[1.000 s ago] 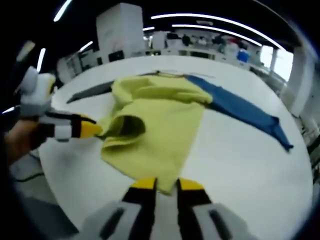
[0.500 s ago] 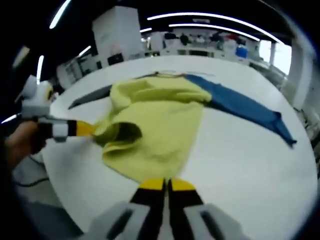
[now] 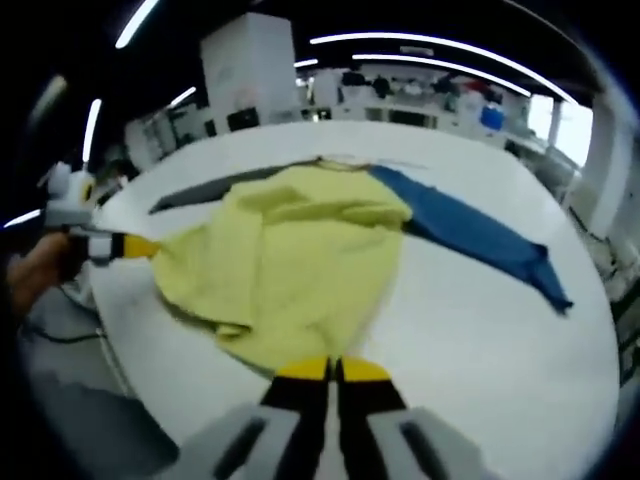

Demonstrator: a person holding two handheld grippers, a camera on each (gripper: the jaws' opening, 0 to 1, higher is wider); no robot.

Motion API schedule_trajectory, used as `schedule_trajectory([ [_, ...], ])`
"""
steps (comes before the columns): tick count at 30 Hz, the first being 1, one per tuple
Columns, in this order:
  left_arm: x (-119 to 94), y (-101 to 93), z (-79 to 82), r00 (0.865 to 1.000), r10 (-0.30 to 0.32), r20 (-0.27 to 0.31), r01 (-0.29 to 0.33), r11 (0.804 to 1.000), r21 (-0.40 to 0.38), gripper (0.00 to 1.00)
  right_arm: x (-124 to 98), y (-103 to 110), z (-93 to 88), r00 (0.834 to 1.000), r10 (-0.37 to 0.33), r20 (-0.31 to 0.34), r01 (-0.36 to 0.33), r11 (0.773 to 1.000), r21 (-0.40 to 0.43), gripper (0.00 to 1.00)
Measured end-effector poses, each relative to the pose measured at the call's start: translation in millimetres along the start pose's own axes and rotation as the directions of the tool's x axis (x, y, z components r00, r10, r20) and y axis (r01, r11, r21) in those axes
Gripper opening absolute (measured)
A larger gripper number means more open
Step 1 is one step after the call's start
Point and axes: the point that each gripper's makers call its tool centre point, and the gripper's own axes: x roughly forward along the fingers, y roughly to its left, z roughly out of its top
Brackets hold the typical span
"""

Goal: Fold the garment on the visible template until the final outline fits inside the template.

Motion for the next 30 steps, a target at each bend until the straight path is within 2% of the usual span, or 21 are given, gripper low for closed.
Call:
schedule_trajectory([
  [3,-10.9,0.1,-0.2,1.000,-0.007,0.002,0.007,1.000,0.007,0.00,-6.1,-1.0,-0.3,1.000,0.004,0.003,-0.004,1.000,0.006,0.00],
  [7,-24.8,3.5,-3.2,1.000,0.013,0.000,-0.013,1.000,0.027,0.00,-13.2,-5.0,-3.4,1.000,0.005,0.004,-0.005,1.000,-0.009,0.00],
  [12,-34.2,15.0,-11.7,1.000,0.015,-0.013,-0.015,0.999,-0.030,0.00,-21.7,-6.6,-9.4,1.000,0.026,0.000,-0.026,1.000,0.000,0.00],
  [20,-44.3,32.9,-26.1,0.998,0.056,-0.035,-0.058,0.997,-0.057,0.00,-29.4,-3.1,-26.7,0.999,0.036,-0.024,-0.035,0.999,0.037,0.00],
  [24,-47.6,30.9,-34.5,0.996,0.055,-0.070,-0.059,0.997,-0.047,0.00,-28.3,-10.0,-35.1,0.999,0.031,-0.037,-0.029,0.998,0.054,0.00],
  [27,-49.3,23.1,-49.2,0.989,0.061,-0.134,-0.063,0.998,-0.015,0.00,-28.7,-10.7,-43.9,0.998,0.025,-0.058,-0.022,0.998,0.059,0.00],
  [30,-47.2,31.5,-59.4,0.984,0.063,-0.169,-0.065,0.998,-0.009,0.00,-32.1,-5.9,-51.6,0.997,0.025,-0.076,-0.021,0.998,0.053,0.00],
])
